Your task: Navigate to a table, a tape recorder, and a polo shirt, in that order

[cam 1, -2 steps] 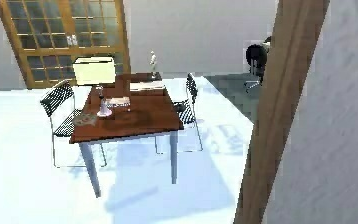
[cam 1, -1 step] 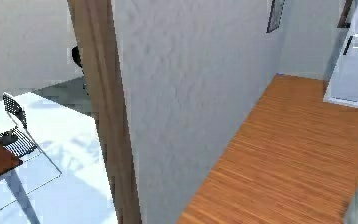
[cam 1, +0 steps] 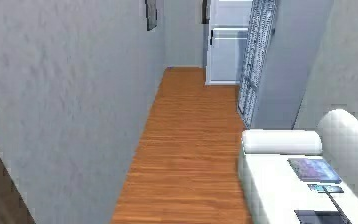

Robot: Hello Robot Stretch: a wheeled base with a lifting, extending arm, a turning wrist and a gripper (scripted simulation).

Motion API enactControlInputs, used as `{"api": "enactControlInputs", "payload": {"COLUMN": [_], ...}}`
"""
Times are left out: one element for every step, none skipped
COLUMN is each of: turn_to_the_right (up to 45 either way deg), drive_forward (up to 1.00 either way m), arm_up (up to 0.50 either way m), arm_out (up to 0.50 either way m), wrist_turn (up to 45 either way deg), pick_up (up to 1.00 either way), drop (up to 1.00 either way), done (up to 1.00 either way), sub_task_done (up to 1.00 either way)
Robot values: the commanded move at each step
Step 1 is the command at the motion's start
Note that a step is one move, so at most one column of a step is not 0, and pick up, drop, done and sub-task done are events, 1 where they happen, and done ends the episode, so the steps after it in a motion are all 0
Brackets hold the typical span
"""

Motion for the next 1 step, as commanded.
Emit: {"api": "enactControlInputs", "payload": {"turn_to_the_right": [0.0], "drive_forward": [1.00], "arm_up": [0.00], "arm_out": [0.00], "wrist_turn": [0.0], "pick_up": [0.00], "drop": [0.00], "done": [0.00], "sub_task_done": [0.00]}}
